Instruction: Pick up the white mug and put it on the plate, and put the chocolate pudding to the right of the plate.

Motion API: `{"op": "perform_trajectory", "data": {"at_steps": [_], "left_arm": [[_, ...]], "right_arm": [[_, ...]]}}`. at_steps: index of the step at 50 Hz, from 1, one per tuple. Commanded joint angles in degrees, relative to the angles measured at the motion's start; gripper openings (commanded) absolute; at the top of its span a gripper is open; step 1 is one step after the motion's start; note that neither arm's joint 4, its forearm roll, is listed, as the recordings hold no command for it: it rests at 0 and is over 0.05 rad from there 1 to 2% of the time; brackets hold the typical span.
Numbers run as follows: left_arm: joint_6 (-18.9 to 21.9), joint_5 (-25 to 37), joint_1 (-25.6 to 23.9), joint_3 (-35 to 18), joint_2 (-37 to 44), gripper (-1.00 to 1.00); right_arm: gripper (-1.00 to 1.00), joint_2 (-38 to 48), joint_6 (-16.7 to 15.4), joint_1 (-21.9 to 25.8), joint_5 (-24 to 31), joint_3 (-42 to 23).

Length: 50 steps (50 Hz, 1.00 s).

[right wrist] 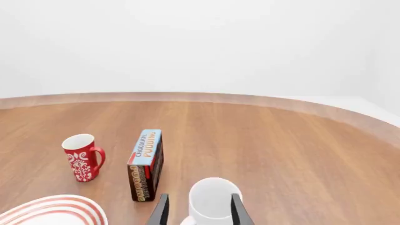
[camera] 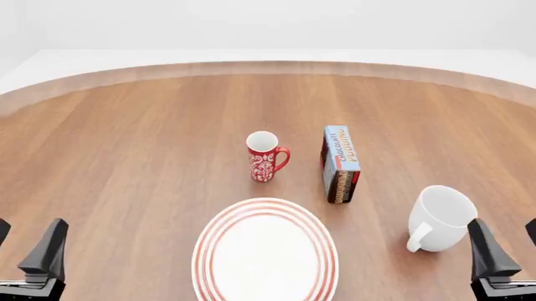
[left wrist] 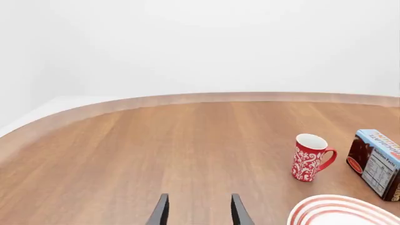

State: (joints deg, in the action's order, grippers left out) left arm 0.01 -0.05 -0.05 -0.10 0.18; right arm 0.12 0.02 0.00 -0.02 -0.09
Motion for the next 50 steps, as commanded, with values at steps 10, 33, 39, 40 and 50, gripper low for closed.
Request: {"op": "perform_trajectory", "data": {"at_steps": [10,33,39,40,50], "left_arm": [[0.28,-0.5,-0.46,-0.28,1.05,1.0],[1.04,-0.41,-2.46,-2.29,2.79,1.0],[1.61,-2.04,-4.07,-3.37,5.23,1.0],[1.61,-2.11,-4.08,-3.36,5.3,1.0],[2.71,-3.14,-6.6,-5.41,8.04,1.0]], "right_arm": [[1.0,0.09,0.02,0.14,0.06,-0.22],[1.0,0.29,-0.11,0.46,-0.18,-0.14],[1.0,0.36,-0.08,0.62,-0.21,-0.12],[1.0,0.36,-0.08,0.62,-0.21,-0.12],[1.0,0.31,-0.09,0.72,-0.13,-0.11]]}}
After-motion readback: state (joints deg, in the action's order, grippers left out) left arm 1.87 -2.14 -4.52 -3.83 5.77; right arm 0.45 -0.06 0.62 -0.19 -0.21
